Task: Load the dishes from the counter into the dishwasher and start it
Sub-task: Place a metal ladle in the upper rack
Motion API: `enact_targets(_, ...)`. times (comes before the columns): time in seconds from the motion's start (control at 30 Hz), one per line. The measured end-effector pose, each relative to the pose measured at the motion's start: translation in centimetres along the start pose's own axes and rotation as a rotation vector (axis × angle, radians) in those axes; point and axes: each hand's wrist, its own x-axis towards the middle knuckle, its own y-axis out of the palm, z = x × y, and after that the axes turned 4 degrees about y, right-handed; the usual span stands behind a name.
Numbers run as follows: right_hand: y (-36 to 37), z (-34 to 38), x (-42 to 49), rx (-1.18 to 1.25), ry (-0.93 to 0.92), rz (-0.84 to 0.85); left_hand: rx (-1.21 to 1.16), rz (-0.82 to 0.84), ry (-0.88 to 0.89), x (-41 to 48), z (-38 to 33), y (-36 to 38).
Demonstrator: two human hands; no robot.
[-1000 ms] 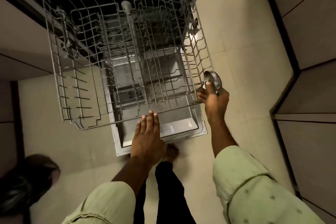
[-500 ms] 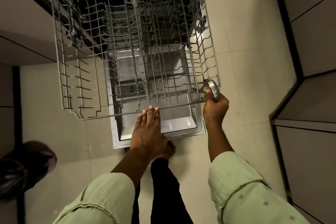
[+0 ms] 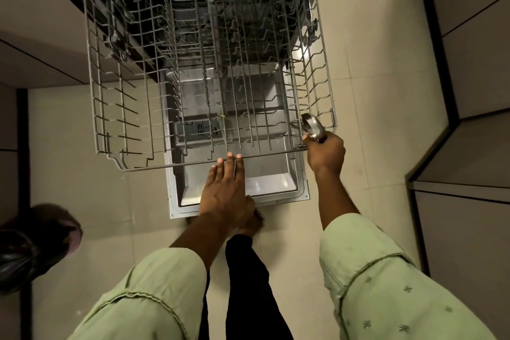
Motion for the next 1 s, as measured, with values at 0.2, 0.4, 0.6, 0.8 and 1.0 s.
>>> enact_targets(0.2,0.4,-0.4,-1.4,-0.046,-0.068,-0.043,0.012,0.008,-0.015,-0.1,-0.2,-0.3)
enact_targets(0.4,0.6,-1.0,-3.4,-0.112,-0.142,-0.123,0.019,0.038,-0.022,-0.4,-0.3,-0.7)
enact_targets(0.6,1.1,-1.0,-6.1,-0.185,-0.322,-0.148,-0.016,0.030,-0.017,-0.8,0.1,-0.8)
enact_targets(0.8,1.7,0.1,-8.7,-0.462,-0.519,0.021,-0.024,-0.028,-0.029,-1.8,0.6,-1.6)
enact_targets(1.0,2.3,1.7,-12.7,-0.645,-0.610,0.159,-0.015,-0.116,-0.049,-3.9,2.0,-3.0)
